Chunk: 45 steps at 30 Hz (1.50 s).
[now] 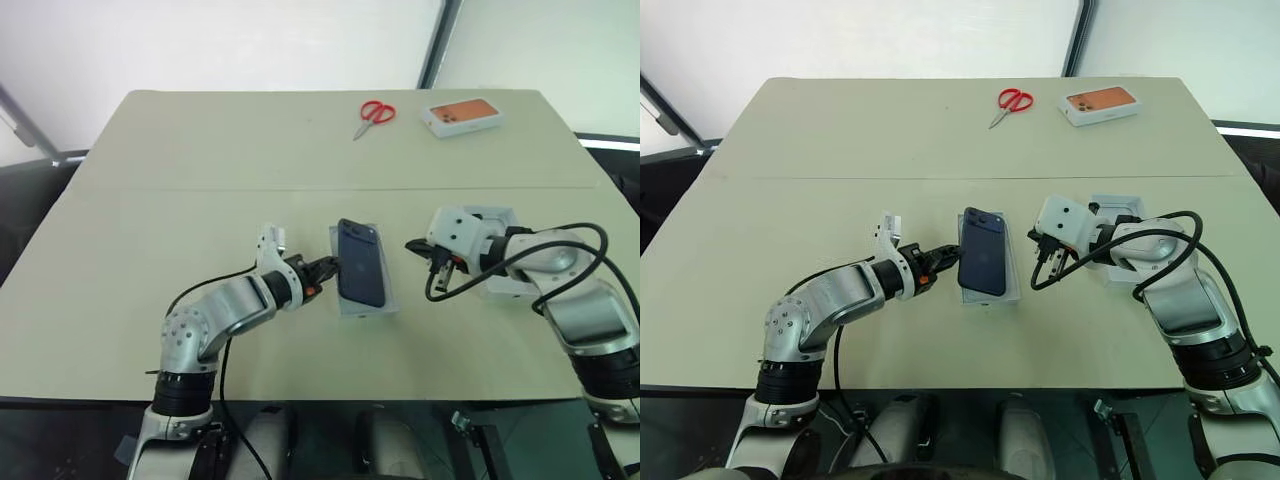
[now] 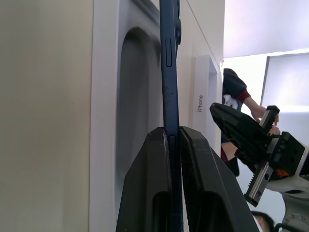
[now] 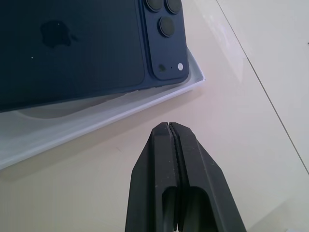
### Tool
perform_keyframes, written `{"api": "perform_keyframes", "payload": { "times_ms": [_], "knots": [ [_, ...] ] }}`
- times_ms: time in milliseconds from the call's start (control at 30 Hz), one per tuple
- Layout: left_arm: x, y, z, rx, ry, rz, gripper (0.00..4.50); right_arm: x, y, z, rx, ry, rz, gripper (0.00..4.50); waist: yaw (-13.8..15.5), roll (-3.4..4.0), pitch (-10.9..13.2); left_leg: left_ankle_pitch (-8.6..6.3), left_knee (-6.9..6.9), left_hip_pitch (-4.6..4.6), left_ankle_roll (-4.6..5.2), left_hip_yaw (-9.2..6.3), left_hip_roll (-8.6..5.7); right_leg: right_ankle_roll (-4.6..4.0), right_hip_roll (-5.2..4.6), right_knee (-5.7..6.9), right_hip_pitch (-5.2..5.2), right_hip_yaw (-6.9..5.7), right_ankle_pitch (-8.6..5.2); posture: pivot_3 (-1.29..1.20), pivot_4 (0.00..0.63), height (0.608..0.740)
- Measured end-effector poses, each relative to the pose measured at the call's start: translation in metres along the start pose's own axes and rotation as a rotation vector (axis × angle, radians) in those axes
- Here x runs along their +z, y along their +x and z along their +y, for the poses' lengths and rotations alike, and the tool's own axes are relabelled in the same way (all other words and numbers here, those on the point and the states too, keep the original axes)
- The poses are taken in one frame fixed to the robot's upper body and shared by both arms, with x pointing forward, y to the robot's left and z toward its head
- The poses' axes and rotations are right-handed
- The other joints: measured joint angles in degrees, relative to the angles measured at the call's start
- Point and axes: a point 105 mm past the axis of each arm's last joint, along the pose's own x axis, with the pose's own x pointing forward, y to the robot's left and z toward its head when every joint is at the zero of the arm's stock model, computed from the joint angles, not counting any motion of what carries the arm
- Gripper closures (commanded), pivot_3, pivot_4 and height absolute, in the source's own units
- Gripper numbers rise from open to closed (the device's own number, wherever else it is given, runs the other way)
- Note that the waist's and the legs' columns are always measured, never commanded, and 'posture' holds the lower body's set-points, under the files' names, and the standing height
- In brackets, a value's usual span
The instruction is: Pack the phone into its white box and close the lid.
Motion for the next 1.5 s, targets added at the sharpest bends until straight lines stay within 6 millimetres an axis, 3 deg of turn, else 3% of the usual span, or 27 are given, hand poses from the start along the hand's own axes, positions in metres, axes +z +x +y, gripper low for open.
{"api": "perform_keyframes", "payload": {
  "times_ms": [767, 867, 1067, 1100, 1333, 1467, 1500],
  "knots": [
    [-0.008, 0.012, -0.005, -0.015, 0.03, 0.02, 4.47, -0.002, 0.0, 0.002, 0.006, -0.008, -0.004, 4.5, 0.0, 0.0, 0.0, 0.0, 0.0, 0.0, 0.0, -0.02, -0.01, 0.0, 0.01, -0.02, 0.03, -0.01, 0.0, 0.0, 0.15, 0.697],
    [-0.009, 0.012, -0.005, -0.021, 0.026, 0.021, 3.35, -0.002, 0.001, 0.002, 0.006, -0.009, -0.004, 4.5, 0.0, 0.0, 0.0, 0.0, 0.0, 0.0, 0.0, -0.01, -0.01, 0.0, 0.01, -0.03, 0.03, -0.01, 0.0, 0.0, 0.15, 0.697],
    [-0.008, 0.009, -0.009, -0.05, 0.044, 0.027, 0.35, -0.002, 0.001, 0.002, 0.006, -0.013, -0.007, 4.5, 0.0, 0.0, 0.0, 0.0, 0.0, 0.0, 0.0, -0.02, -0.01, 0.0, 0.01, -0.02, 0.03, -0.01, 0.0, 0.0, 0.15, 0.697],
    [-0.007, 0.008, -0.009, -0.052, 0.05, 0.027, 0.1, -0.002, 0.001, 0.002, 0.006, -0.012, -0.006, 4.5, 0.0, 0.0, 0.0, 0.0, 0.0, 0.01, 0.0, -0.02, 0.0, 0.0, 0.01, -0.02, 0.03, -0.01, 0.0, 0.0, 0.15, 0.697],
    [0.004, -0.019, -0.008, -0.062, 0.18, 0.053, 0.1, -0.002, 0.002, 0.0, 0.006, -0.012, -0.005, 4.5, -0.1, 0.02, 0.0, 0.0, -0.01, 0.02, 0.0, -0.03, 0.01, -0.01, 0.02, -0.02, 0.03, 0.0, -0.01, 0.0, 0.15, 0.697],
    [0.029, -0.041, -0.005, -0.032, 0.303, -0.019, 0.1, 0.0, 0.002, -0.002, -0.001, -0.024, -0.013, 4.5, -0.1, 0.04, 0.0, 0.0, -0.02, 0.02, 0.0, -0.03, 0.01, -0.02, 0.03, -0.02, 0.02, -0.01, -0.01, 0.0, 0.15, 0.697],
    [0.038, -0.048, -0.001, 0.005, 0.376, -0.044, 0.32, 0.0, 0.002, -0.002, -0.003, -0.026, -0.015, 4.5, -0.1, 0.04, 0.0, 0.0, -0.04, 0.02, 0.0, -0.03, 0.01, -0.02, 0.04, -0.03, 0.02, -0.01, -0.01, 0.0, 0.15, 0.697]
  ]
}}
